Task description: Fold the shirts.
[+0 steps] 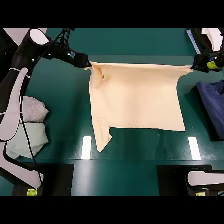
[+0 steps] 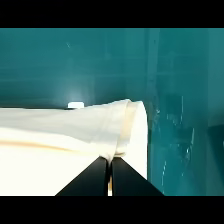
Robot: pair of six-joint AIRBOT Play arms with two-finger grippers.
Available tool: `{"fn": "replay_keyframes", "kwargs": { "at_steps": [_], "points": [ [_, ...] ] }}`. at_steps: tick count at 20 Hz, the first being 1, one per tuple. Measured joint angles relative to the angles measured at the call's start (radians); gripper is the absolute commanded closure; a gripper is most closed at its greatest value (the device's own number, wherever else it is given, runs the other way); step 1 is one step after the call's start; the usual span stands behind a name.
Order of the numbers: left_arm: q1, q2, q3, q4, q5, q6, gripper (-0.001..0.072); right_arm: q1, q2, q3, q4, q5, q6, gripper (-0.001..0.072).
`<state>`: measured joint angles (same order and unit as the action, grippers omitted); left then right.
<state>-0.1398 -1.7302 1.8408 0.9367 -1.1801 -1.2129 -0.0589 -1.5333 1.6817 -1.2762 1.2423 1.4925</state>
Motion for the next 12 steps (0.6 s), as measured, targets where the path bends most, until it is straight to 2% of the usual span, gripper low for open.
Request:
{"fn": "replay_keyframes", "kwargs": {
  "at_steps": [4,12],
  "points": [
    [0.0,0.076,0.001,0.078,-0.004,-0.036,0.0684,0.0,0.087,0.0,0.0,-0.014,-0.011,0.0701],
    [0.0,0.402,0.002,0.211,0.081,-0.05,0.0683,0.001,0.36,0.001,0.005,-0.081,-0.05,0.07]
  ]
}}
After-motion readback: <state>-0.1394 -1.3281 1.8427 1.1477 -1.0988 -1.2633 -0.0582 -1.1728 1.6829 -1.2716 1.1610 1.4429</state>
